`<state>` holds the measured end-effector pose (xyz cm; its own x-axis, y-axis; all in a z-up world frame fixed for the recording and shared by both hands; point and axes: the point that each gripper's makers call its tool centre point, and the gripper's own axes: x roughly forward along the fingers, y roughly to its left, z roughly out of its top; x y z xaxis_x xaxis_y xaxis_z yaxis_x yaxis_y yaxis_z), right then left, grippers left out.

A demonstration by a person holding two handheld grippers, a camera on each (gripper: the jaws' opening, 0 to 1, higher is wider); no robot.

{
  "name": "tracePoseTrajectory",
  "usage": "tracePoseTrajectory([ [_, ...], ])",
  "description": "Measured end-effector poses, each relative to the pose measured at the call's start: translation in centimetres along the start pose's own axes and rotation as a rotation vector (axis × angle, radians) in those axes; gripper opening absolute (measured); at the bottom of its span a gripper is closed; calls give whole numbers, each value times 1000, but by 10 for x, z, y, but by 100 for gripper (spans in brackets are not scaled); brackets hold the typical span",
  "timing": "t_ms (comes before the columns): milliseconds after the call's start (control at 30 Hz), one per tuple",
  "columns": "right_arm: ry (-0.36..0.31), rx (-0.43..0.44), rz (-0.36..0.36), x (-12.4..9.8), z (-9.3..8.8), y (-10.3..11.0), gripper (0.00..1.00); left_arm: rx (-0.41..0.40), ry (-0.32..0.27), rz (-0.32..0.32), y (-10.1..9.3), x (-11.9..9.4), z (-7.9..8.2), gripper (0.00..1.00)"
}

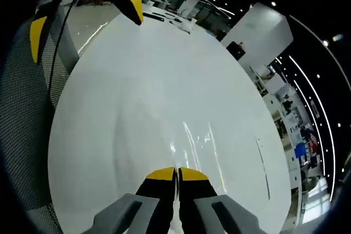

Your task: Open the resealable bag by pulling the two sides of the seal apart until the entire bag opening is separated and visibly accessible.

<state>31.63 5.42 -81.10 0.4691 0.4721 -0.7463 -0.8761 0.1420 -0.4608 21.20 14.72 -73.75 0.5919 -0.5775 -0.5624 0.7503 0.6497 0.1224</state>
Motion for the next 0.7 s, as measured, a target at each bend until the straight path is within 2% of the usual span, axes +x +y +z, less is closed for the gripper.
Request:
tracePoseTrajectory([
  [167, 7, 76, 14, 1, -3, 2, 0, 0, 4, -8, -1, 1, -1, 71],
  [233, -1, 94, 20, 0, -3, 5, 3, -1, 5, -7, 0, 0, -1, 71],
  [400, -16, 204, 68, -5, -3, 20, 8, -5, 10, -12, -2, 0, -3, 70],
  [500, -21, 271, 91, -7, -4, 28, 16, -5, 12, -14, -2, 0, -4, 71],
  [567, -56, 332, 111, -10, 1, 32, 20, -5, 15, -15, -2, 0, -4, 71],
  [700, -68, 355, 110, -16, 3, 34, 28, -5, 18, -13, -2, -1, -5, 71],
])
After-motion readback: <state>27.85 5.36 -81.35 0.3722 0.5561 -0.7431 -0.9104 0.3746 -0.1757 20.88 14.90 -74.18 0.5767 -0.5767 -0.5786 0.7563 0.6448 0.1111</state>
